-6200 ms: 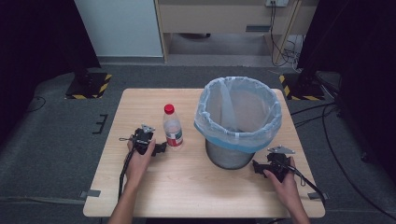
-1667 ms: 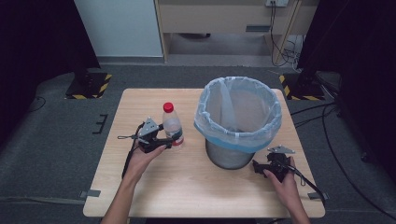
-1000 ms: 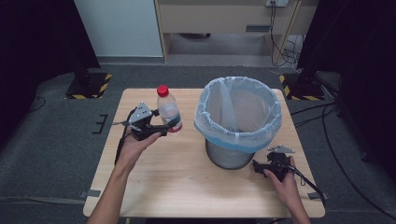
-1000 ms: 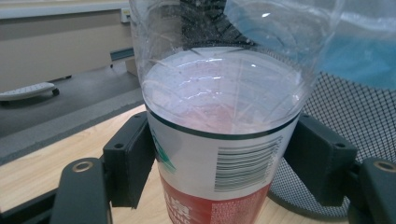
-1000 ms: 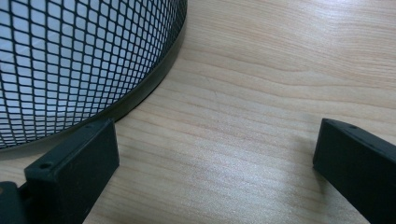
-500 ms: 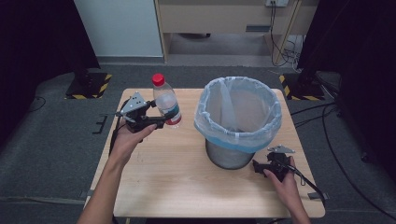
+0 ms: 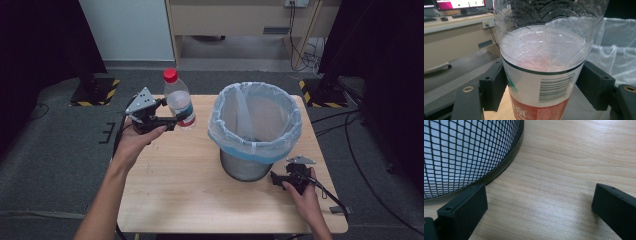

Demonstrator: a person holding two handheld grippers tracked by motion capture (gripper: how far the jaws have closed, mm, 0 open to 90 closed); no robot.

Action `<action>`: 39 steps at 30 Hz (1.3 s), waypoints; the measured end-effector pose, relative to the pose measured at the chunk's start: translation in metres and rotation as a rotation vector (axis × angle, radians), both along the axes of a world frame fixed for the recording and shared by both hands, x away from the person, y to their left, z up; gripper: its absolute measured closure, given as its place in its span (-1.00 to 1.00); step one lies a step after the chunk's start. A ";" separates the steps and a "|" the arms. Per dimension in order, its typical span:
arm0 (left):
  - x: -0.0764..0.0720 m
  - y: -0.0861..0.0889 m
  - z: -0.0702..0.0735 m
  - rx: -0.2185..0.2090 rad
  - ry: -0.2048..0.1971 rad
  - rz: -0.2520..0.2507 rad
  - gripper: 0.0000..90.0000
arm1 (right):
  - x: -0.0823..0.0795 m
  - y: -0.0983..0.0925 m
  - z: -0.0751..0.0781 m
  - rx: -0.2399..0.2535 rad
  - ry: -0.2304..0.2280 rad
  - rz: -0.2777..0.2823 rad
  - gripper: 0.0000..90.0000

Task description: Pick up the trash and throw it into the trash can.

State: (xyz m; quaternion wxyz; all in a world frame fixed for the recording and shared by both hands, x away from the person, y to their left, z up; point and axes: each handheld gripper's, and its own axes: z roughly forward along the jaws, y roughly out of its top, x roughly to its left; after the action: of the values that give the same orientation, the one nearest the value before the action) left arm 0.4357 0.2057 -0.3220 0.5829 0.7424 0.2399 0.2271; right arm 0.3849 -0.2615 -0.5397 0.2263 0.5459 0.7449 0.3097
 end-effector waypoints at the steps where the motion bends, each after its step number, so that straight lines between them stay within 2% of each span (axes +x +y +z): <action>1: 0.000 0.000 0.000 0.000 0.000 0.000 -0.39 | 0.000 0.000 0.000 0.001 0.001 -0.002 -0.99; 2: -0.002 -0.002 0.008 0.010 -0.012 -0.005 -0.39 | 0.000 0.000 0.000 0.002 0.001 -0.002 -0.99; 3: -0.002 -0.002 0.008 0.010 -0.012 -0.005 -0.39 | 0.000 0.000 0.000 0.002 0.001 -0.002 -0.99; 6: -0.006 -0.006 0.023 0.017 -0.026 -0.018 -0.39 | 0.000 0.000 0.000 0.000 0.000 0.000 -0.99; 15: -0.008 -0.011 0.046 0.022 -0.027 -0.029 -0.39 | 0.000 0.000 0.000 0.000 0.000 0.000 -0.99; 17: -0.008 -0.015 0.052 0.022 -0.043 -0.042 -0.39 | 0.000 0.000 0.000 0.000 0.000 0.000 -0.99; 28: -0.006 -0.026 0.059 0.023 -0.046 -0.068 -0.39 | 0.000 0.000 0.000 0.002 0.001 -0.002 -0.99; 33: -0.007 -0.030 0.064 -0.003 -0.048 -0.080 -0.39 | 0.000 0.000 0.000 0.000 0.000 0.000 -0.99; 39: -0.008 -0.034 0.069 -0.006 -0.050 -0.089 -0.39 | 0.000 0.000 0.000 0.001 0.001 -0.002 -0.99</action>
State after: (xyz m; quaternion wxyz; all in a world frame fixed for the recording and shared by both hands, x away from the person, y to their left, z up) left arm 0.4281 0.1720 -0.2532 0.6004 0.7446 0.1929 0.2187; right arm 0.3848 -0.2614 -0.5396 0.2258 0.5469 0.7444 0.3097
